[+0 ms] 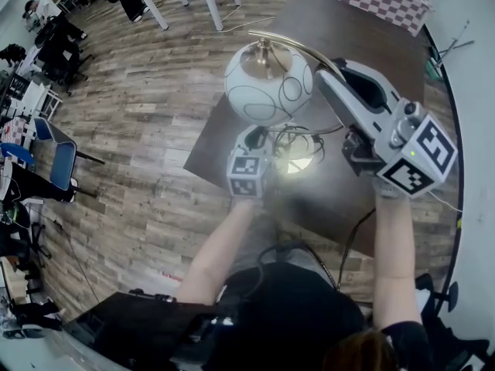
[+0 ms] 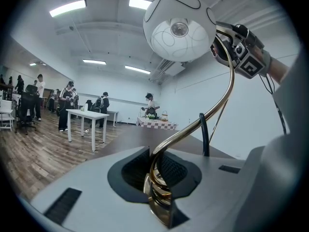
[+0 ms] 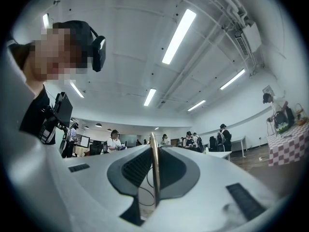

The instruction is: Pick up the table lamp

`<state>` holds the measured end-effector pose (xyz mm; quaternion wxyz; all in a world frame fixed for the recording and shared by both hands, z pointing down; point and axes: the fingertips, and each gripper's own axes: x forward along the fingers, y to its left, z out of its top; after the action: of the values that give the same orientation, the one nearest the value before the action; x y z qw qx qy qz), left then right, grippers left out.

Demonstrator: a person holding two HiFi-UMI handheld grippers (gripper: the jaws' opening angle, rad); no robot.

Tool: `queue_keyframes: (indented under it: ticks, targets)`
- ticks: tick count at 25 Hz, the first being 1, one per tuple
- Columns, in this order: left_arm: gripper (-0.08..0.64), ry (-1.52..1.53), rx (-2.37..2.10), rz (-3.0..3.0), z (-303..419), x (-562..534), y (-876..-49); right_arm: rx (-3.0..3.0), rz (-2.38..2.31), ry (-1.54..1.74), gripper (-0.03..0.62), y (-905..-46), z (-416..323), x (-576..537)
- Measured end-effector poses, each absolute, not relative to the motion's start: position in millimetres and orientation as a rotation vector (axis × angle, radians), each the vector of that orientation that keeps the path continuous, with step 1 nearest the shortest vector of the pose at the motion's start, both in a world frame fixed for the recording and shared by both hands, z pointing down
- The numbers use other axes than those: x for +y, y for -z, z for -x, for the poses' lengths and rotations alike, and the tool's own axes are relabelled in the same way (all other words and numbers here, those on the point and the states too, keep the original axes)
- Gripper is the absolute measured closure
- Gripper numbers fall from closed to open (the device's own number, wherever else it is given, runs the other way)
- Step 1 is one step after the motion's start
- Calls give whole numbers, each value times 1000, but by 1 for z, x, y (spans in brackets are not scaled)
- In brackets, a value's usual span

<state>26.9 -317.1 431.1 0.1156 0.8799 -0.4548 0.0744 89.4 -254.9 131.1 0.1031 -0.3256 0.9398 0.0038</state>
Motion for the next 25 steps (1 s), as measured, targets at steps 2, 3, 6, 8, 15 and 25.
queue_keyframes:
  ticks: [2, 3, 6, 8, 15, 25]
  targets:
    - [514, -222, -1328, -2576, -28, -318, -431, 2774, 964, -10, 549, -131, -90, -257]
    - [514, -223, -1326, -2576, -28, -317, -431, 2774, 964, -8, 549, -131, -90, -256]
    - [514, -220, -1323, -2581, -30, -317, -431, 2771, 964, -15, 549, -131, -90, -256]
    - [514, -219, -1326, -2585, -30, -319, -430, 2771, 963, -26, 549, -130, -90, -256]
    - [514, -220, -1315, -2586, -28, -319, -428, 2778, 962, -45, 549, -127, -85, -256]
    - [514, -206, -1320, -2586, -22, -329, -420, 2776, 958, -45, 549, -118, -80, -263]
